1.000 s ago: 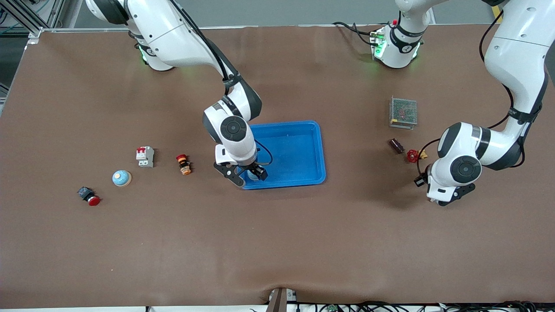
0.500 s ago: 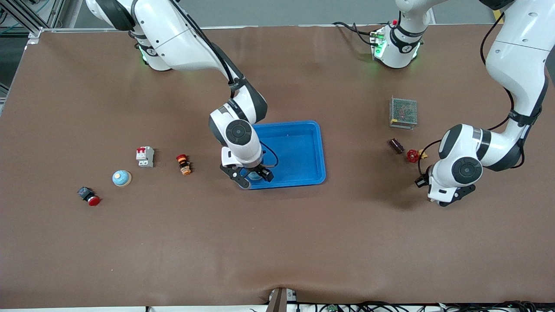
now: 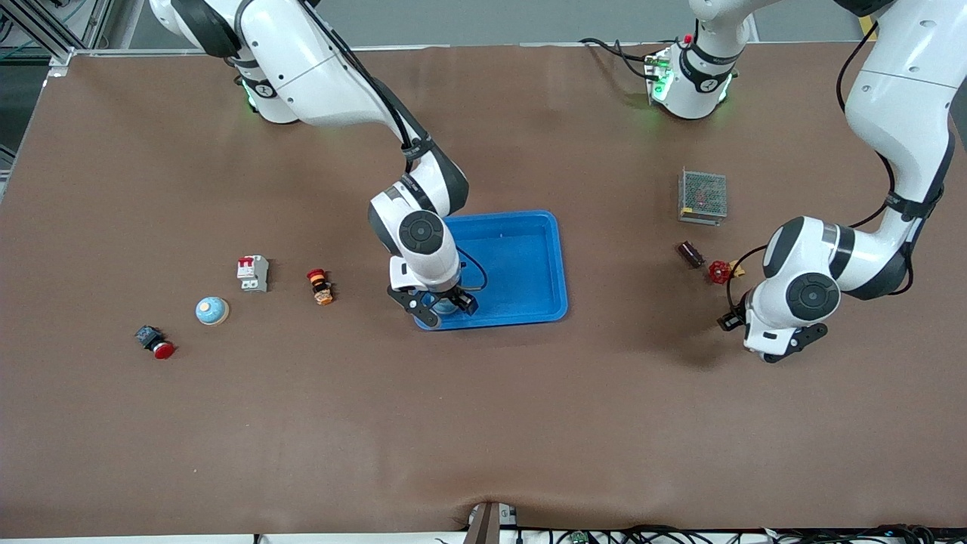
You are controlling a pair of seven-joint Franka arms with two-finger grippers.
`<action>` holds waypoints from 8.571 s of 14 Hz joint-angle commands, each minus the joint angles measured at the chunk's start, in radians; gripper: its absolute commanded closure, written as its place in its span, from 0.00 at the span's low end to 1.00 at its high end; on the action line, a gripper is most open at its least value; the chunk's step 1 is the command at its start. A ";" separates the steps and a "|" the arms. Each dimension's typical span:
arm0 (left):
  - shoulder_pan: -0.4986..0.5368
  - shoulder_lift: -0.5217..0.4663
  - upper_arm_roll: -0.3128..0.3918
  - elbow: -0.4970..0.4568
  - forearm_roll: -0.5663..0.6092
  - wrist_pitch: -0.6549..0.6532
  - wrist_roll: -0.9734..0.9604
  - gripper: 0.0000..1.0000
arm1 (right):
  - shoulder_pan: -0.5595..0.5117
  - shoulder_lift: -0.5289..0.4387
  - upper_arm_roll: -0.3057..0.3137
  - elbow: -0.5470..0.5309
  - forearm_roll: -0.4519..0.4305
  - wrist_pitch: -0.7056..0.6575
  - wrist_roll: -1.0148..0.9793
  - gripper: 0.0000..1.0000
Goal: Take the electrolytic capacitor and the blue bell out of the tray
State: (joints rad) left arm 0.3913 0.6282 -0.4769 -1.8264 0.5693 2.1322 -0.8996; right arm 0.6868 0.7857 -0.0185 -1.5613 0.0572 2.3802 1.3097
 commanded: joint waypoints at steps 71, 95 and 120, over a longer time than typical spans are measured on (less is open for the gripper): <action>-0.451 -0.719 0.485 0.208 -0.569 -0.571 0.811 0.00 | -0.550 -0.287 -0.006 -0.543 0.050 0.208 -0.977 1.00; -0.445 -0.708 0.434 0.245 -0.569 -0.571 0.757 0.00 | -0.783 -0.353 -0.015 0.148 -0.028 -0.646 -1.302 0.00; -0.419 -0.717 0.432 0.233 -0.569 -0.571 0.775 0.00 | -0.670 -0.875 -0.054 0.004 -0.025 -0.846 -1.222 0.00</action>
State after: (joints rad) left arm -0.0306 -0.0677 -0.0483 -1.5860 0.0146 1.5666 -0.1372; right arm -0.0052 -0.0711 -0.0470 -1.5396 0.0423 1.5236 0.0709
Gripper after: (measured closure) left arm 0.000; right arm 0.000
